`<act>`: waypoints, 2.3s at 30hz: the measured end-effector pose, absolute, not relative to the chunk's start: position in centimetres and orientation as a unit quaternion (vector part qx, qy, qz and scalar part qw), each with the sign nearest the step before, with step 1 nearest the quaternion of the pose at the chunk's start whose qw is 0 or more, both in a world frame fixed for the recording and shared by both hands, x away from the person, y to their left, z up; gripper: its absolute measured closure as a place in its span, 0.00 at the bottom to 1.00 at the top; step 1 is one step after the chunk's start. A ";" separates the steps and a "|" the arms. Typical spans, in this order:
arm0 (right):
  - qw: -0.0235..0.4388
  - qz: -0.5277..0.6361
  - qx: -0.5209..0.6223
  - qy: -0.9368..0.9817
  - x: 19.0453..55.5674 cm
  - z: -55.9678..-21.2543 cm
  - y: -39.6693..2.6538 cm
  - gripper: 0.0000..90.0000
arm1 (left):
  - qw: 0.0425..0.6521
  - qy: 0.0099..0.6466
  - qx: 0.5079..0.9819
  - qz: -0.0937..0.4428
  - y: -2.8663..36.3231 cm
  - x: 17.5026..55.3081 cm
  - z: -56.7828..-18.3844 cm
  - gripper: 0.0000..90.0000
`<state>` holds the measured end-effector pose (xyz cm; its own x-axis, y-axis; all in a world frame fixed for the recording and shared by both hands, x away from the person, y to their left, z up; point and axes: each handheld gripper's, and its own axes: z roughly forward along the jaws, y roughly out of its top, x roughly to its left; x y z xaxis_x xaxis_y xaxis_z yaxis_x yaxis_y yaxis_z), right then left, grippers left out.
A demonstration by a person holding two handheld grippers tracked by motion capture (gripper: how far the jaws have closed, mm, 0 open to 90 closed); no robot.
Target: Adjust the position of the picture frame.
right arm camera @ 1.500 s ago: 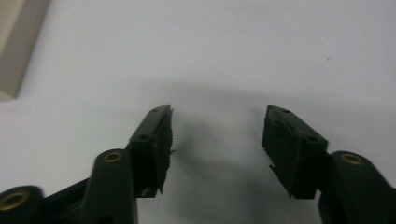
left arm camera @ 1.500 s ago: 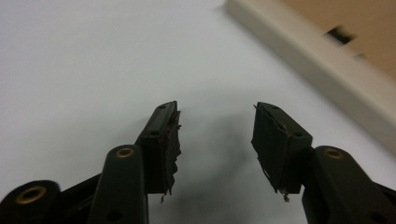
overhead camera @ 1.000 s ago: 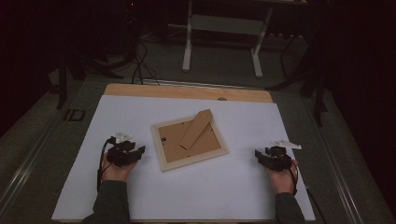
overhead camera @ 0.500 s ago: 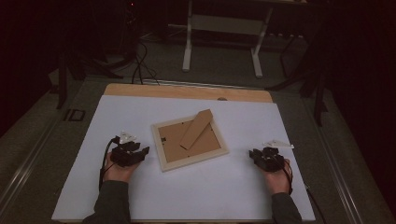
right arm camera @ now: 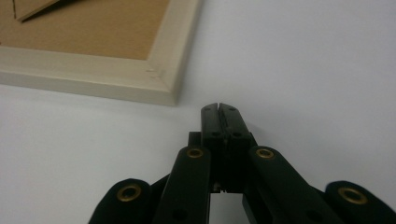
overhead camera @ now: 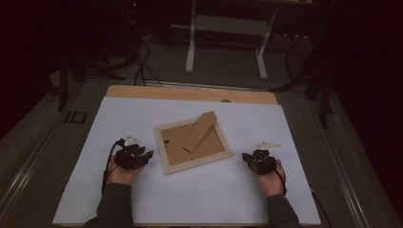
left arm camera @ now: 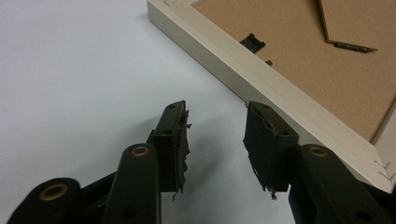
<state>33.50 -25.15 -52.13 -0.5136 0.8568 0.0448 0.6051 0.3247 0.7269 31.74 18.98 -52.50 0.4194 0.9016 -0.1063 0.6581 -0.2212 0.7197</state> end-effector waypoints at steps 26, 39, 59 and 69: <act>0.166 0.348 0.459 0.800 36.9 -52.3 -21.7 1.00 | 0.332 0.477 0.801 0.140 16.8 30.9 -52.9 0.93; 0.176 0.361 0.457 0.793 36.5 -51.7 -22.0 1.00 | 0.324 0.448 0.824 0.126 15.4 30.2 -53.0 1.00; 0.161 0.370 0.412 0.817 35.9 -51.8 -18.0 1.00 | 0.331 0.402 0.849 0.094 13.2 29.5 -52.9 1.00; 0.134 0.381 0.398 0.824 35.4 -51.8 -16.7 1.00 | 0.341 0.388 0.853 0.071 12.0 29.3 -53.0 1.00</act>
